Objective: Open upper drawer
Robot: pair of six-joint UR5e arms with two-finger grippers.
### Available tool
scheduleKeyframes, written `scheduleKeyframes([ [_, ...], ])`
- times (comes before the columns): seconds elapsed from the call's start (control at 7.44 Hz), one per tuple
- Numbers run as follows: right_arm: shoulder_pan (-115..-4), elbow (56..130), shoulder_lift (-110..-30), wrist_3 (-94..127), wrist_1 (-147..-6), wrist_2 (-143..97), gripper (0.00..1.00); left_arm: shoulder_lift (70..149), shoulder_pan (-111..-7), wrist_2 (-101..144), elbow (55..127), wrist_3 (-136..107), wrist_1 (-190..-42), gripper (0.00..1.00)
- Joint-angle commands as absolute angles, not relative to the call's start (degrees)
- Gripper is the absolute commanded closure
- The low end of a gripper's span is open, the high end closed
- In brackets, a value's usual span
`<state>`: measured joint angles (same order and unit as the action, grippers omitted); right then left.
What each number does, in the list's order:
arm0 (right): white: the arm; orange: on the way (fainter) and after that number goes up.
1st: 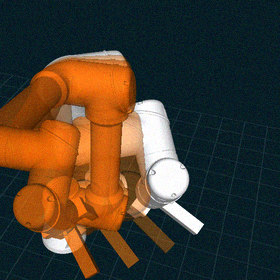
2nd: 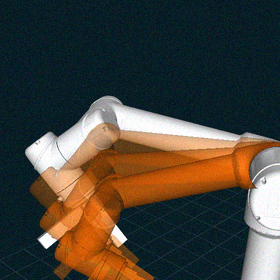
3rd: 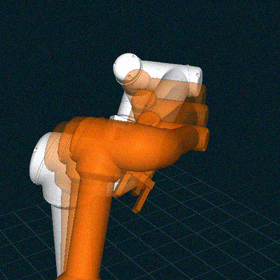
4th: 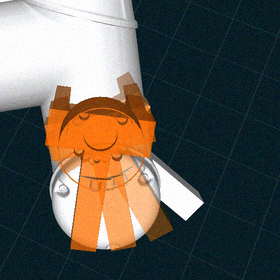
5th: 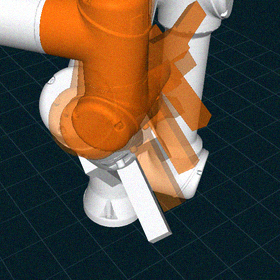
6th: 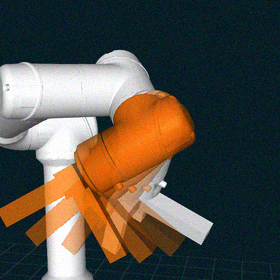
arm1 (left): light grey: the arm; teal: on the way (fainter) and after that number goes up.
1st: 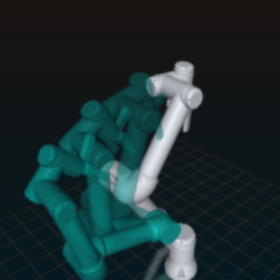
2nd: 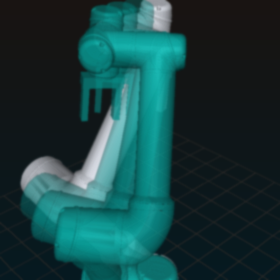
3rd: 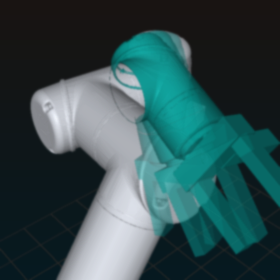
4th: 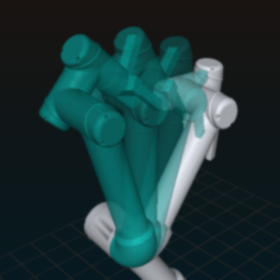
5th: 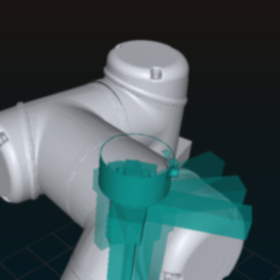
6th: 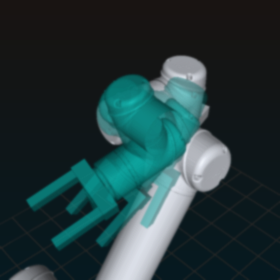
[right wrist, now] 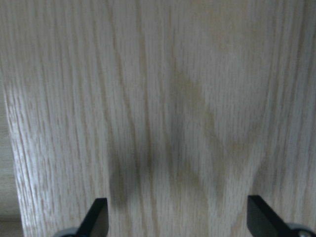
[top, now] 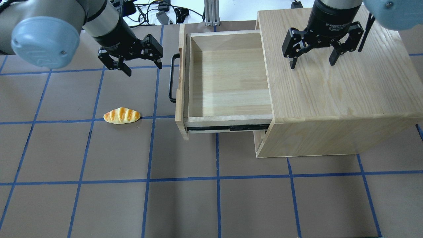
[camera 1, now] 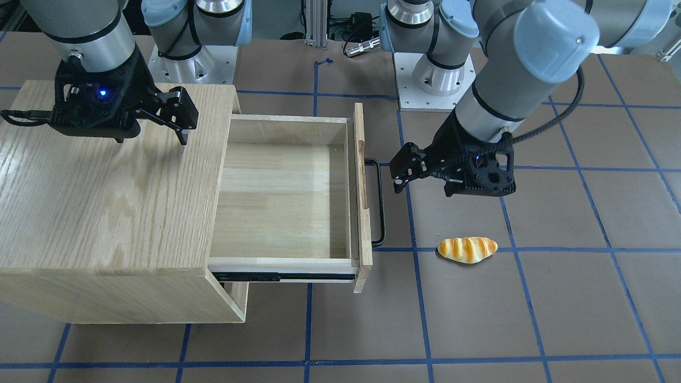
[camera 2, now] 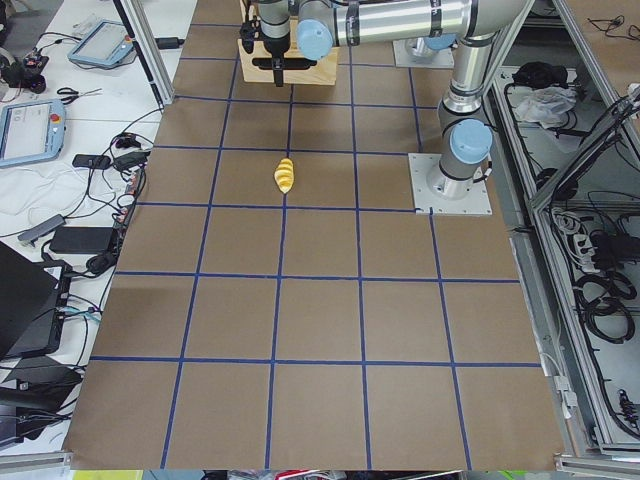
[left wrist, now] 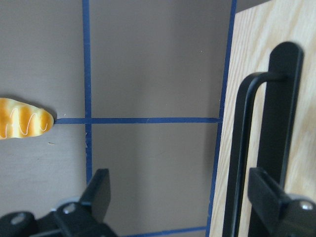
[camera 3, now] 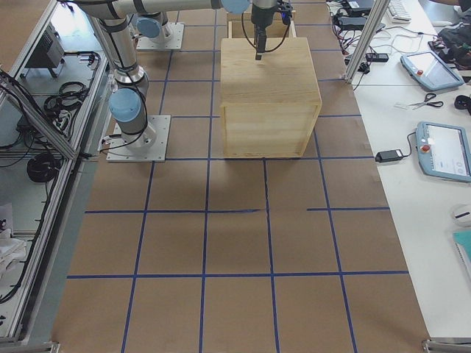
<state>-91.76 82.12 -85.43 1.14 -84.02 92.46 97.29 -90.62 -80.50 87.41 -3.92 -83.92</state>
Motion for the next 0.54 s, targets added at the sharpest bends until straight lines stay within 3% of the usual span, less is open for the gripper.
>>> scheduleKeyframes([
  [0.0, -91.67, 82.09, -85.43, 1.14, -84.02, 92.46, 0.00, 92.31, -90.09, -90.90, 84.73, 1.98, -93.22, 0.00],
  [0.4, -91.76, 82.09, -85.43, 1.06, -84.02, 92.46, 0.00, 87.72, -90.79, -90.99, 85.25, 2.55, -95.62, 0.00],
])
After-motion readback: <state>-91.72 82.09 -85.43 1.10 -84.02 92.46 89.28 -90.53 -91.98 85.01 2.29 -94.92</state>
